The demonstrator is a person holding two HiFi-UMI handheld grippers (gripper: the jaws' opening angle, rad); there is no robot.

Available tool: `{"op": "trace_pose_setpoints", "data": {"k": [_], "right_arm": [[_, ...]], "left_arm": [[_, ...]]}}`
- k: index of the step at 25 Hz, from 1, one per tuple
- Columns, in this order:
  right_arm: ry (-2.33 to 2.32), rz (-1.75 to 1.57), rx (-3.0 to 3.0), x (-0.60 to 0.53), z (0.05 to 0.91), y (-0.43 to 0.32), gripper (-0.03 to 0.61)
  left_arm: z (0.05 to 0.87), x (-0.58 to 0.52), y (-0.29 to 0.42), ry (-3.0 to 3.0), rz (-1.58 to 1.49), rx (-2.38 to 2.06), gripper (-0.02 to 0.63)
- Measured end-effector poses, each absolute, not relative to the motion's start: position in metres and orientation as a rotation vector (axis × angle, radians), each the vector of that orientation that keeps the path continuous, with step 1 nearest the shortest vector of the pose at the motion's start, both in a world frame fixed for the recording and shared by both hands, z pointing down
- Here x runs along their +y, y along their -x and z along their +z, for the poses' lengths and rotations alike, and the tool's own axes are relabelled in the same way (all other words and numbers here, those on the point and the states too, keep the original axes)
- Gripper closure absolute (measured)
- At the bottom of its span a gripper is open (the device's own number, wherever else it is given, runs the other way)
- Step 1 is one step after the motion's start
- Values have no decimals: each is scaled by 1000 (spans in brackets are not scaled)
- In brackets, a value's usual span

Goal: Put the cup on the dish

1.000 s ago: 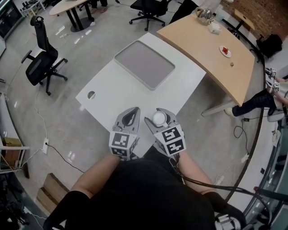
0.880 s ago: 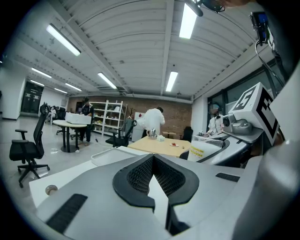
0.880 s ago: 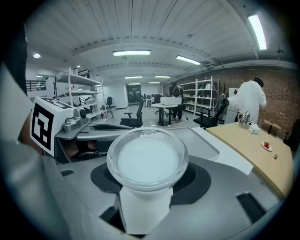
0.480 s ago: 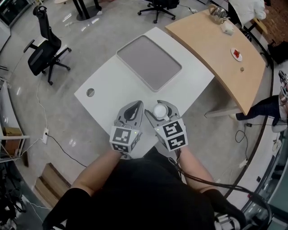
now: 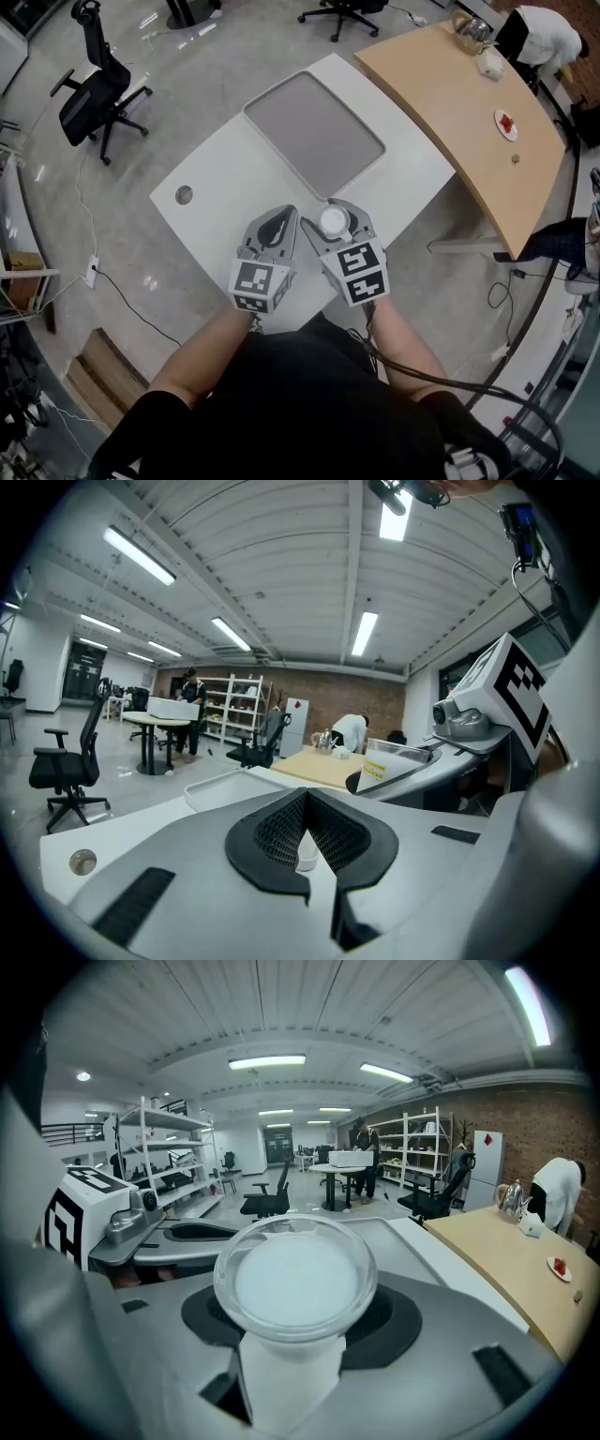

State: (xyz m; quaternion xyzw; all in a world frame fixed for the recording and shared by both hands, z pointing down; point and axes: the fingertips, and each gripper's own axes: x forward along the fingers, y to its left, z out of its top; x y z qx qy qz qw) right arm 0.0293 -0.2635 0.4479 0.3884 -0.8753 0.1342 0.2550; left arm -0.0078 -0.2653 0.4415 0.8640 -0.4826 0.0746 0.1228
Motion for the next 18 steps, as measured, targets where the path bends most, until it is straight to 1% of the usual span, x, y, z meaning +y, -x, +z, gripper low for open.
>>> {"op": "trace_pose_setpoints", "data": {"k": [18], "right_arm": [[-1034, 362, -2368, -389, 493, -32, 330]], "left_arm": [[482, -379, 12, -2477, 251, -1493, 606]]}}
